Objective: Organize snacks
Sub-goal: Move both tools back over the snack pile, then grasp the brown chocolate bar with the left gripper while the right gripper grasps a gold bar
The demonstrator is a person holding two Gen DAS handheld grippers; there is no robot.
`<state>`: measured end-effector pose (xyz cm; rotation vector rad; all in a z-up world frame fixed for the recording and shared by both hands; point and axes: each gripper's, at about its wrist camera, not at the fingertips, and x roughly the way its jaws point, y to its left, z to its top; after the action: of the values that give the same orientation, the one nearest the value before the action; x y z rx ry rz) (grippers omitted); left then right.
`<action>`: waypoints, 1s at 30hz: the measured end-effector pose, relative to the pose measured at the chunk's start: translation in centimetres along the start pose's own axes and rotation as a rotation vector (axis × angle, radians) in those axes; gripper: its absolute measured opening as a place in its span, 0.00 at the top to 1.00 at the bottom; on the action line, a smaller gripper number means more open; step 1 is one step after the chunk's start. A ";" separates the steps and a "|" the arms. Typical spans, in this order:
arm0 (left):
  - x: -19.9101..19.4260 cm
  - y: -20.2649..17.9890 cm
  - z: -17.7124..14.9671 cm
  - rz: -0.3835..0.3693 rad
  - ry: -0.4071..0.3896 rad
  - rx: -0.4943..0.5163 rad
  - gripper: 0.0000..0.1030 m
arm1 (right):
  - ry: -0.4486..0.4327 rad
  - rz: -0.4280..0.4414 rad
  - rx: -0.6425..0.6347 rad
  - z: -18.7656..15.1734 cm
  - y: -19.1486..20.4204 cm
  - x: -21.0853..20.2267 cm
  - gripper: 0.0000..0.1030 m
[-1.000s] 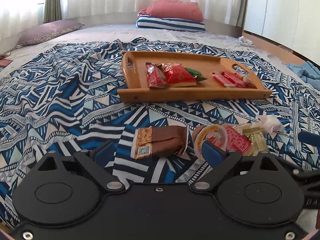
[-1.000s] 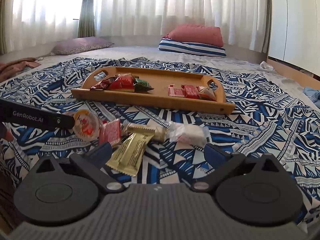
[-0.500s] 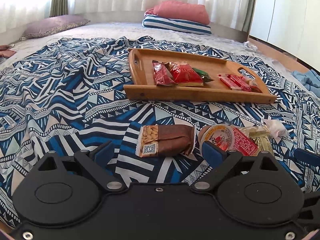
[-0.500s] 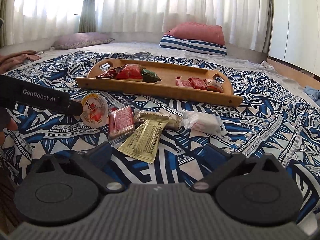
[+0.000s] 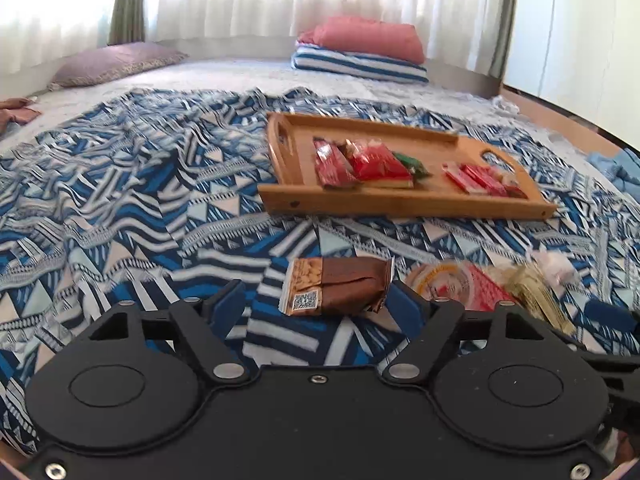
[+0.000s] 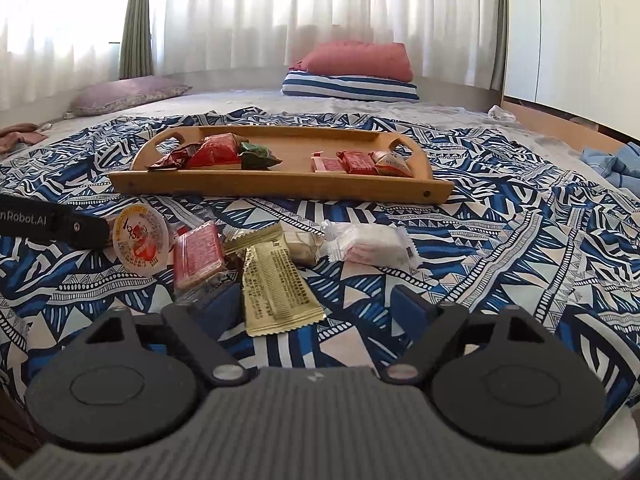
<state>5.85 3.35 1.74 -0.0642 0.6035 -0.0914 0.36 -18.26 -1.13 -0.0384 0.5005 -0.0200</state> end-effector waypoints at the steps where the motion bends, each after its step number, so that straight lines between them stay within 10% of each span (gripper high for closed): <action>1: 0.0 -0.1 0.1 0.014 -0.014 0.001 0.28 | -0.003 0.003 -0.009 0.0 0.1 0.0 0.18; 11: 1.9 -0.1 0.5 -0.008 0.027 -0.025 0.26 | -0.010 0.047 -0.053 0.7 1.2 0.7 0.39; 30: 2.7 -1.1 0.2 -0.013 0.035 0.000 0.34 | -0.018 0.070 -0.057 0.8 1.9 1.6 0.41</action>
<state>8.08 2.00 0.45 -0.0670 0.6381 -0.1051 2.13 -16.34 -1.27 -0.0762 0.4840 0.0634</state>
